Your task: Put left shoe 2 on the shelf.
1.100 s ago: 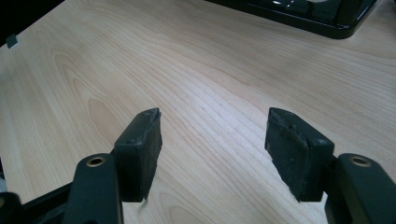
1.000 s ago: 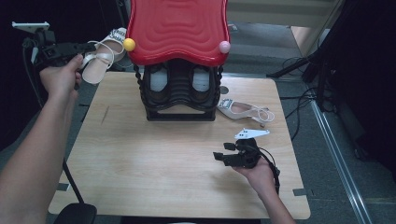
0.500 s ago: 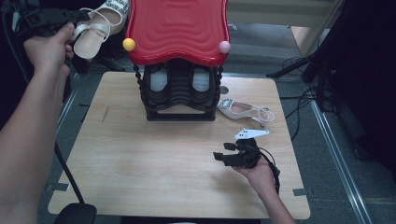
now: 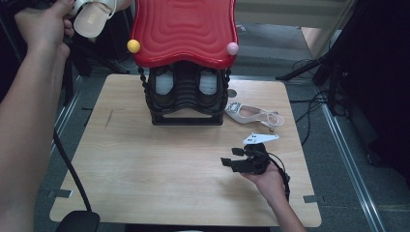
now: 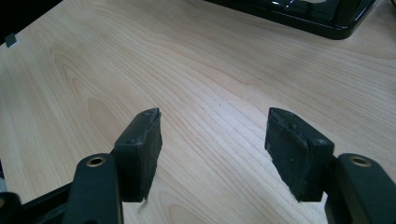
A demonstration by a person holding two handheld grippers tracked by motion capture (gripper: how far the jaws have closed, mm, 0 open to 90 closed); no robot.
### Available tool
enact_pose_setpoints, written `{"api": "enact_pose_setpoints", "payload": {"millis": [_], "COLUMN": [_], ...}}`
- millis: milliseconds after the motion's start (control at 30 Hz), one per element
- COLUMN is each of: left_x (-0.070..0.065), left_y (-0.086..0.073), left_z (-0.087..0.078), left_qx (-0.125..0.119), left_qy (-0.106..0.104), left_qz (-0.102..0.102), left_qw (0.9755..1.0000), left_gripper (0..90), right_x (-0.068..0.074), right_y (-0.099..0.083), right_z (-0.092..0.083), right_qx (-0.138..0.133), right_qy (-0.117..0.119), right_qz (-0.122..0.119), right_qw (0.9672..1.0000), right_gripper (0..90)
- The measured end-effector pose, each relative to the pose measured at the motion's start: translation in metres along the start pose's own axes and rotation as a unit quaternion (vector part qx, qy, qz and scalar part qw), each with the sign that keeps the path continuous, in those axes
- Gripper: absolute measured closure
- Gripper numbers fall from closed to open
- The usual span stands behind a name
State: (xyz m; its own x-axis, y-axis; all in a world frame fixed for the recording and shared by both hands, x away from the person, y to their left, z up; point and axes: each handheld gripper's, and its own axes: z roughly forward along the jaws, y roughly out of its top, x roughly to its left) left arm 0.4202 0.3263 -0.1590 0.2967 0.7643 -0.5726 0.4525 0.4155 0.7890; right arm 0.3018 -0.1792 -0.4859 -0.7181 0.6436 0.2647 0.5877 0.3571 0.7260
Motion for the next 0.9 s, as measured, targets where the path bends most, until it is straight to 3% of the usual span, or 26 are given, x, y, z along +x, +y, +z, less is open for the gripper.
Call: {"api": "enact_pose_setpoints", "payload": {"millis": [233,567,733,900], "left_x": [-0.027,-0.052,-0.055,-0.047], "left_y": [0.001,-0.017,-0.026,-0.036], "left_z": [0.022,0.065,0.081,0.091], "left_qx": [0.010,0.027,0.031,0.033], "left_qy": [-0.015,-0.037,-0.039,-0.029], "left_qz": [0.013,0.018,0.014,0.006], "left_qw": [0.9997,0.9988,0.9986,0.9990], "left_gripper": [82.2,82.1,82.1,82.0], "right_x": [0.000,0.000,0.000,0.001], "right_y": [0.000,0.000,-0.001,-0.001], "right_z": [0.000,-0.002,-0.003,-0.003], "right_qx": [0.001,-0.002,-0.002,-0.003], "right_qy": [0.001,0.005,0.007,0.007], "right_qz": [0.000,-0.001,-0.001,-0.002], "right_qw": [1.0000,1.0000,1.0000,1.0000], "right_gripper": [37.5,37.5,37.5,37.5]}}
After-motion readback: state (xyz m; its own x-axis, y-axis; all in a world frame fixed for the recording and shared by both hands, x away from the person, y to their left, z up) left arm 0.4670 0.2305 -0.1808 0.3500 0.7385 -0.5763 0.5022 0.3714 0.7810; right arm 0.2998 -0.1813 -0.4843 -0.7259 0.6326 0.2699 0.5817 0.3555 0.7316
